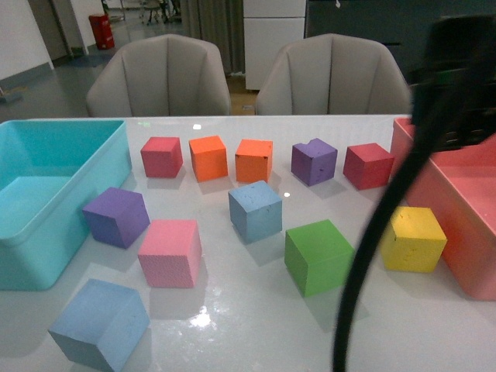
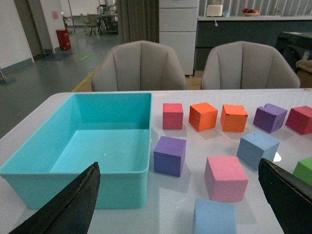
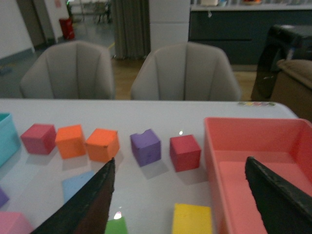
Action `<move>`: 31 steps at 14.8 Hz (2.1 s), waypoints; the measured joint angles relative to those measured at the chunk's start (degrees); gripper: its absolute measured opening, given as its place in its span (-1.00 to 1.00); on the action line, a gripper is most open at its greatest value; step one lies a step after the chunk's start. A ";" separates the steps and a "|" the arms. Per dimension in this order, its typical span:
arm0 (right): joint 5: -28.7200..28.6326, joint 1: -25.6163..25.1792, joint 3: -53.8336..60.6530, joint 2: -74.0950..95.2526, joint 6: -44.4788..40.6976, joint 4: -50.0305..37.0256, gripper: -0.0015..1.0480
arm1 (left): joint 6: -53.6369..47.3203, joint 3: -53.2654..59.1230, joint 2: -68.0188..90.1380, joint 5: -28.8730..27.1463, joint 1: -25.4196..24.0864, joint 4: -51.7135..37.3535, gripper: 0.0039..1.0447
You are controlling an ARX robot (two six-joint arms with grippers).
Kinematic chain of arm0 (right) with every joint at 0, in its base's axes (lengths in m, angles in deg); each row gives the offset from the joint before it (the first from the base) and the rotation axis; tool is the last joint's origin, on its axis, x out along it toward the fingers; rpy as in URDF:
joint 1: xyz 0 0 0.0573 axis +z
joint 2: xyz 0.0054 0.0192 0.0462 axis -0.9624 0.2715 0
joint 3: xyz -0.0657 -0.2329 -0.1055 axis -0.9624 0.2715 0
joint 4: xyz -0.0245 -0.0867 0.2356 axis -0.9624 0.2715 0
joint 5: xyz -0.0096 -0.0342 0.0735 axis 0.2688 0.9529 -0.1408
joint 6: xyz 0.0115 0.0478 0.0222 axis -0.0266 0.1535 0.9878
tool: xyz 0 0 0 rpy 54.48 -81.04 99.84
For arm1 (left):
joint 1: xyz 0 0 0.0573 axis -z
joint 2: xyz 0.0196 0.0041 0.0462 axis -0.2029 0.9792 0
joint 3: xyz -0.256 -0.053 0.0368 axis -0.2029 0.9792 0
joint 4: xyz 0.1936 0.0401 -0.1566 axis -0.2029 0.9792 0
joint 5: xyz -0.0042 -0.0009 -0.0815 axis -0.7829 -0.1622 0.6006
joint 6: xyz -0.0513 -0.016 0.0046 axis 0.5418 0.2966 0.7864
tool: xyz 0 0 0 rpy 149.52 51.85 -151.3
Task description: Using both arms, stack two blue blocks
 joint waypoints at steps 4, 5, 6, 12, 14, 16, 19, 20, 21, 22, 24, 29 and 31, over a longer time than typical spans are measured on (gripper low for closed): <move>-8.50 -14.23 19.32 -33.68 -1.90 14.88 -0.31 | -0.02 0.00 0.00 -0.02 0.00 0.00 0.88; -14.91 -19.63 20.94 -45.72 -2.05 24.24 -0.59 | 0.00 0.00 0.00 -0.04 0.00 0.00 0.88; -17.40 -24.22 21.94 -55.58 -2.08 29.70 -0.87 | 0.00 0.00 0.00 -0.07 0.00 0.00 0.88; -18.49 -23.87 25.75 -64.50 -2.29 32.79 -0.96 | -0.02 0.00 0.00 -0.04 0.00 0.00 0.88; -18.49 -23.87 26.62 -66.01 -2.29 33.79 -0.96 | -0.02 0.00 0.00 -0.04 0.00 0.00 0.88; -18.58 -23.87 28.30 -76.41 -2.34 42.69 -0.96 | 0.00 0.00 0.00 -0.02 0.00 0.09 0.88; -18.58 -23.87 28.30 -76.37 -2.32 41.88 -0.96 | -0.02 0.00 0.00 -0.04 0.00 0.04 0.88; -18.58 -23.87 28.30 -76.37 -2.32 42.07 -0.76 | -0.02 0.00 0.00 -0.04 0.00 0.00 0.88; -18.58 -23.87 28.30 -76.37 -2.32 42.07 -0.48 | -0.02 0.00 0.00 -0.04 0.00 0.00 0.88; -18.58 -23.87 28.30 -76.37 -2.32 42.05 -0.23 | -0.02 0.00 0.00 -0.07 0.00 0.00 0.88; -18.58 -23.87 28.30 -76.37 -2.32 42.05 0.26 | -0.02 0.00 0.00 -0.04 0.00 0.00 0.88; -18.64 -23.87 28.30 -76.37 -2.32 42.03 0.86 | 0.44 -5.68 8.63 5.31 -0.72 13.44 0.88; -18.62 -23.87 28.30 -76.37 -2.32 42.05 0.86 | 0.76 -7.26 13.29 5.40 0.48 13.11 0.88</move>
